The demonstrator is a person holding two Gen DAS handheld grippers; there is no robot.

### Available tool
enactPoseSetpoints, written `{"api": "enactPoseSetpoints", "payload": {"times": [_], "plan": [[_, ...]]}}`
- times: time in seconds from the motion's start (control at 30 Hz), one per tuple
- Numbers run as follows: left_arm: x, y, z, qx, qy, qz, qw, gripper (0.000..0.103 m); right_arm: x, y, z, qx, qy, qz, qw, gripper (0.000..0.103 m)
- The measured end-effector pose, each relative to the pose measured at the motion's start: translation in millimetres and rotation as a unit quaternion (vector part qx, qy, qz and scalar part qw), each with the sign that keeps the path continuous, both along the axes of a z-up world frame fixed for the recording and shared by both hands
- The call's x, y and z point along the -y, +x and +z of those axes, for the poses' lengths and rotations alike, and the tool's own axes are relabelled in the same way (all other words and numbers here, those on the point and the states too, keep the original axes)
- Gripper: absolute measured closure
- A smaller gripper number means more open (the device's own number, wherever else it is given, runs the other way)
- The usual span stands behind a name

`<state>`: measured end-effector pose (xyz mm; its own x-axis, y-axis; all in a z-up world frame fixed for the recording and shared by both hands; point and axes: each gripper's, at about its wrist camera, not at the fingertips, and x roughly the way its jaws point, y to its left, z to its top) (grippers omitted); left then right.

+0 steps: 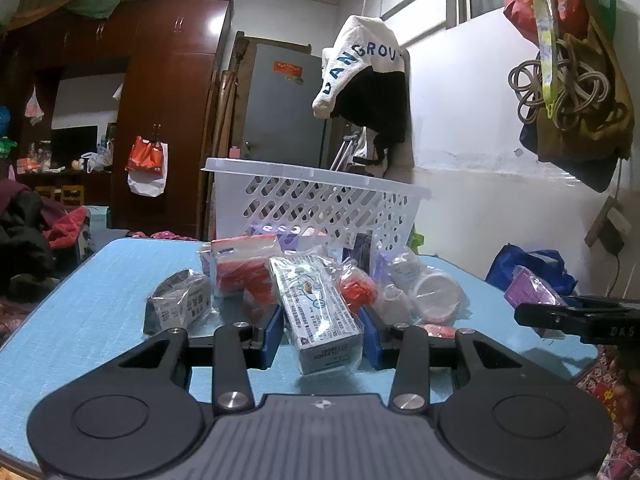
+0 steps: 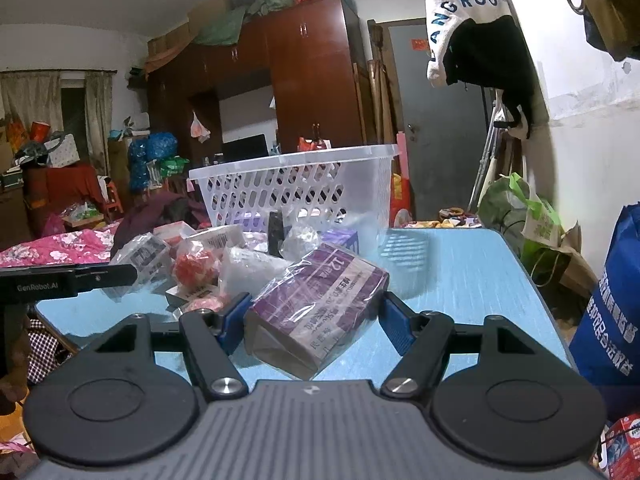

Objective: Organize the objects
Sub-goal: 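Grasp the white medicine box with the left tool while the right grasps the purple box, then drop both held boxes into the white basket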

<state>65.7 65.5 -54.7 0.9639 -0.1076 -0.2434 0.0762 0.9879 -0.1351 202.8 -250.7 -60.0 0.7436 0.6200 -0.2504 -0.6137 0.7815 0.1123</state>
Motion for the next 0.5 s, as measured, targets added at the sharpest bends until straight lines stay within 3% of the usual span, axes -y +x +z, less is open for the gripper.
{"api": "enactPoseSetpoints", "payload": {"times": [0.27,0.4,0.5], "plan": [[-5.2,1.8,18.4,0.018,-0.007,-0.009,0.9998,0.058,-4.2,3.0,17.4,0.012,0.009,0.015,1.000,0.031],[-13.6,11.8,45.5,0.026,-0.042,-0.026,0.9984,0.058,-9.5,5.8,51.2,0.044,0.034,0.031,0.998,0.031],[-11.4,31.3,78.4,0.041,-0.032,-0.044,0.9976,0.058,-30.9,19.9,81.7,0.072,0.027,0.058,0.995,0.031]]}}
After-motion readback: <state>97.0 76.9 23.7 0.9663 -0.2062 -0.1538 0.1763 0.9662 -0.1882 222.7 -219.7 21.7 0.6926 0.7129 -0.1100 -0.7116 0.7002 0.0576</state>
